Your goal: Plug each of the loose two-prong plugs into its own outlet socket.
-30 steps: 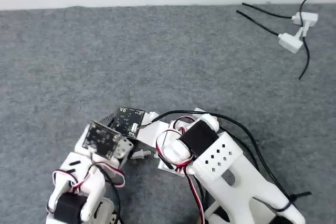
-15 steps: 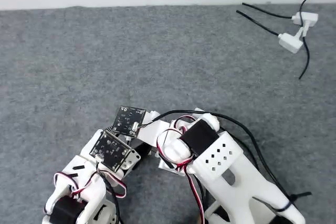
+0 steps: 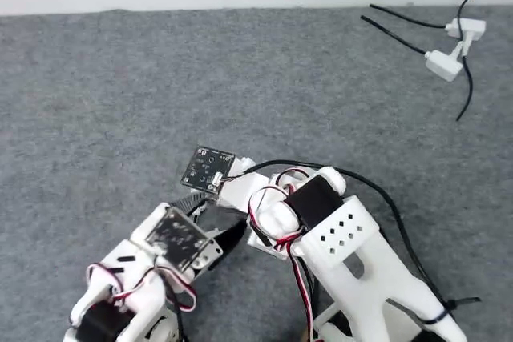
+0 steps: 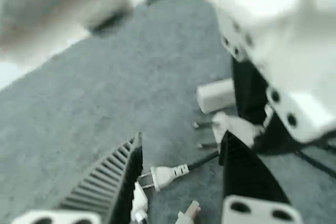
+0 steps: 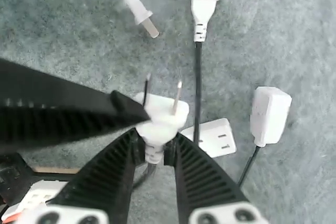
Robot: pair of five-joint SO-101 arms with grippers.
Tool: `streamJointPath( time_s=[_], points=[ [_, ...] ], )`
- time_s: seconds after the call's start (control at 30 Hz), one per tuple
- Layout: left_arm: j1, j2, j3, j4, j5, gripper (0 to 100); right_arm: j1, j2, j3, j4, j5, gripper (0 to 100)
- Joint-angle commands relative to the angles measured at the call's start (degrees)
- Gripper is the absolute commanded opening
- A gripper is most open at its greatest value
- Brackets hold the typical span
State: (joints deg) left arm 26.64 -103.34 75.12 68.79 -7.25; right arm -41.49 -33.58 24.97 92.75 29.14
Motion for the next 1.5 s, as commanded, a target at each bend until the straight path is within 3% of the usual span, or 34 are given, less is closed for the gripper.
streamJointPath(
  time_s=[0.0,0.3,1.47],
  points=[
    [-0.4,-0.4,3.6,-4.9,-0.6,24,-0.3,-2.6,-5.6,2.7,-0.3,0.9],
    [-4.3,-0.4,8.5,-8.6,-0.6,24,-3.4,-2.5,-16.1,9.8,-0.8,0.9],
    [-7.6,-0.4,2.7,-4.6,-0.5,24,-3.5,-2.0,-12.0,9.2,-2.5,0.9]
  ],
)
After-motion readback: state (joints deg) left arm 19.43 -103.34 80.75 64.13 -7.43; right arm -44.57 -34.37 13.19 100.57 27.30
